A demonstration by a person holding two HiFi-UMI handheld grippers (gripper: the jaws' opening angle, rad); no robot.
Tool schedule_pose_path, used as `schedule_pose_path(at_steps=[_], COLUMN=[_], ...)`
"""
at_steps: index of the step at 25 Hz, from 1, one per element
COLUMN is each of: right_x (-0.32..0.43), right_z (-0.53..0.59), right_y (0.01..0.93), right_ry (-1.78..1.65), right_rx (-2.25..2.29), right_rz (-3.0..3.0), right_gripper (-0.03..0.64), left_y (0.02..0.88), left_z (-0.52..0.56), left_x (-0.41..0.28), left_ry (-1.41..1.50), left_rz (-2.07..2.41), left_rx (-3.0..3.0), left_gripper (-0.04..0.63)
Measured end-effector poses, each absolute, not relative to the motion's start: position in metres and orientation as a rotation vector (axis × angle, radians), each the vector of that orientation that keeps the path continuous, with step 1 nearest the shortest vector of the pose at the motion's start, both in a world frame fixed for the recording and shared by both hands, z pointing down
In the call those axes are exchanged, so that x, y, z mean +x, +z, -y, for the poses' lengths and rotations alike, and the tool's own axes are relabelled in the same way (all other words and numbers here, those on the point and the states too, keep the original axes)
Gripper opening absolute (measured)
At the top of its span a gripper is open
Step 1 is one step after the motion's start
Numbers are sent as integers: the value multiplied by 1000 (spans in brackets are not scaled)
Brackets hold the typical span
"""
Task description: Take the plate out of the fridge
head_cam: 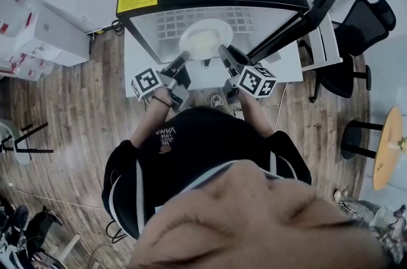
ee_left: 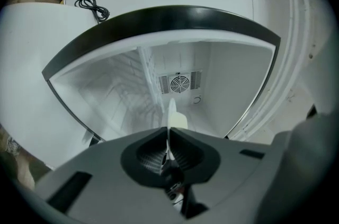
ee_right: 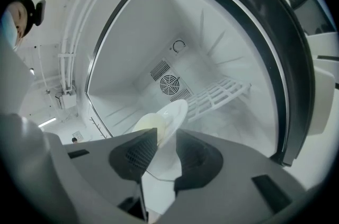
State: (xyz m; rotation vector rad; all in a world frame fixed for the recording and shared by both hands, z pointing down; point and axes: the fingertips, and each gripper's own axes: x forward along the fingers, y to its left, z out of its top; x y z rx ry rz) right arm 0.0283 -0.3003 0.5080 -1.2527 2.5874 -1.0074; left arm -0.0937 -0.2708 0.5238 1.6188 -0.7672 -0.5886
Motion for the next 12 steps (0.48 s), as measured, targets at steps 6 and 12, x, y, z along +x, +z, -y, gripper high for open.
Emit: schedule_pose_path(at_steps=[6, 12], right_x=[24, 19], right_z=[286, 273], right_y=[510, 515], right_ry=[-992, -983], right_rx=[-1293, -1318], right_rz=[-2557, -2541], right_gripper=[118, 118], left_y=[524, 531], left_z=[263, 252], left_x=[-98, -104], left_ry=[-581, -561], left_rz=[714, 700], left_rx=[1638, 1643], left_gripper=[31, 31])
